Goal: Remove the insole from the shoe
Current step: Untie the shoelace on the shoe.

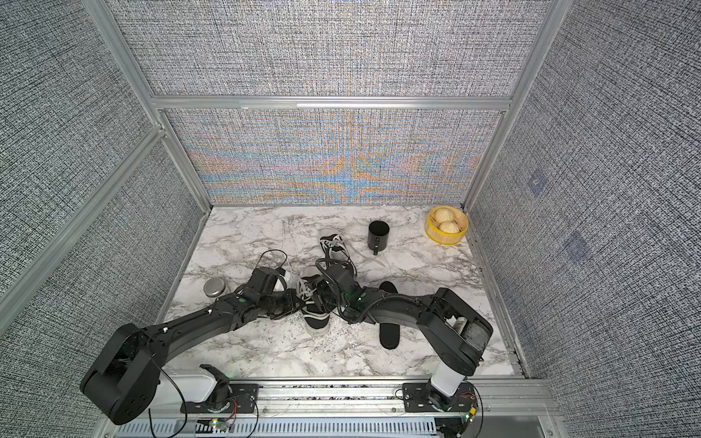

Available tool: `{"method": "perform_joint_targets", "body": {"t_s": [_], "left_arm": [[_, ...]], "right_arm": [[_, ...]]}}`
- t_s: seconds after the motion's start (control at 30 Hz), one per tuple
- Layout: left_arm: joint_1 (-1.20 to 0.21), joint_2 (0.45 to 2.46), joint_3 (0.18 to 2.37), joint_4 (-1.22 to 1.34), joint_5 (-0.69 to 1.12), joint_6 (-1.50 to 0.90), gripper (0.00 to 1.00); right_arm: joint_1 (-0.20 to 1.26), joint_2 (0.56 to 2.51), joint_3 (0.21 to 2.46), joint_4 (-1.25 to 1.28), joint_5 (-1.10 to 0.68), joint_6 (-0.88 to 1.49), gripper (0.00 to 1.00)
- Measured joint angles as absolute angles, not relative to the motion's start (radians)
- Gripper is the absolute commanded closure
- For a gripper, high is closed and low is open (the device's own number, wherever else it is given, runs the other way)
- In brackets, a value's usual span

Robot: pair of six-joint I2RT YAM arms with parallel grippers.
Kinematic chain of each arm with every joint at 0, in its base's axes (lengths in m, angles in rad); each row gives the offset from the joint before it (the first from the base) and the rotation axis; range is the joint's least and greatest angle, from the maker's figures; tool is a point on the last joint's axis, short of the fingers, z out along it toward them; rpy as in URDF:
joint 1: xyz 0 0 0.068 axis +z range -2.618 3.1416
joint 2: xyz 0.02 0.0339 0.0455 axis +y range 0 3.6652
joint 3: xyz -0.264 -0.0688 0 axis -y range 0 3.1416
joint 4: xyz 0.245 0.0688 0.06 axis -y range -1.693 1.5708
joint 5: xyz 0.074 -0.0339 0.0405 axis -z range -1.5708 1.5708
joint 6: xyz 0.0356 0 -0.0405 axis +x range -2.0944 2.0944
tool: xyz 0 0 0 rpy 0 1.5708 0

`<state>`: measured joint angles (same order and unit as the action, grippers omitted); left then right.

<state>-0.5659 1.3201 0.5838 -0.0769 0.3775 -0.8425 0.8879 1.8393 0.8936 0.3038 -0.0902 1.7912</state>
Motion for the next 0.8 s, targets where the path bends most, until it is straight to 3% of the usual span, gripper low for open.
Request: {"method": "perform_joint_targets", "body": {"t_s": [0.8], "left_arm": [[-0.566,1.333,0.599,-0.116,0.376,-0.812,1.00]], "right_arm": [[0.857,1.897,0.956,0.385,-0.091,1.795,0.47]]}}
